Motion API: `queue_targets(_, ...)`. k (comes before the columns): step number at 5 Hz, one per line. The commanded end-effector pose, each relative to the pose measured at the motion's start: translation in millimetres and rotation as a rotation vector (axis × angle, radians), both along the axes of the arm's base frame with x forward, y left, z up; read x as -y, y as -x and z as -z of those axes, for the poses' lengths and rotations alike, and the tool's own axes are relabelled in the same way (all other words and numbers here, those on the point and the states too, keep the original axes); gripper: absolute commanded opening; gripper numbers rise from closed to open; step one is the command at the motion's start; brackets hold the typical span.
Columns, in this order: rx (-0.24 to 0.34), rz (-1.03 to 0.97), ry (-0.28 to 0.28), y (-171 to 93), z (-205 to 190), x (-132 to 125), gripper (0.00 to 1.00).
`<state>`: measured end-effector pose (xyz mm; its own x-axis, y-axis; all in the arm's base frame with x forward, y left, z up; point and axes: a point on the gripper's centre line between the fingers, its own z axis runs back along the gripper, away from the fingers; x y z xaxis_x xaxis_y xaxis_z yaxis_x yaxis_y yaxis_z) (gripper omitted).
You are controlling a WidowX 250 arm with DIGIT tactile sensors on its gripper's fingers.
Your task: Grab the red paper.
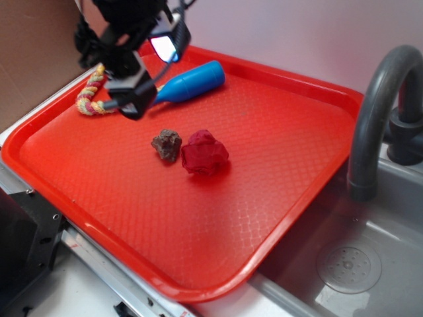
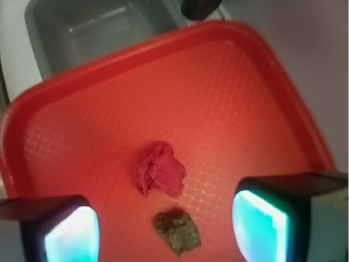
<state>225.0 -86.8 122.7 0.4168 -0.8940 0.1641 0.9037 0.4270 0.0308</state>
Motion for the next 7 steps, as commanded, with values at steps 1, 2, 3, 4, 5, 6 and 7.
queue_targets(1,-0.058,0.046,-0.017,-11.2,37.2,9.9,1.00)
queue_targets(2,-0.105,0.058,-0.018,-12.5,60.2,12.1,1.00)
queue_targets(3,-0.139,0.107,-0.028,-8.0,78.4,23.4,1.00)
queue_targets(4,-0.164,0.116,-0.040,-2.2,88.4,33.3,1.00)
queue_targets(5,-0.188,0.111,-0.066,6.3,99.6,39.2,0.71)
queue_targets(6,-0.184,0.108,-0.092,7.2,98.4,40.6,0.00)
queue_targets(7,-0.168,0.042,-0.125,4.4,87.9,34.9,0.00)
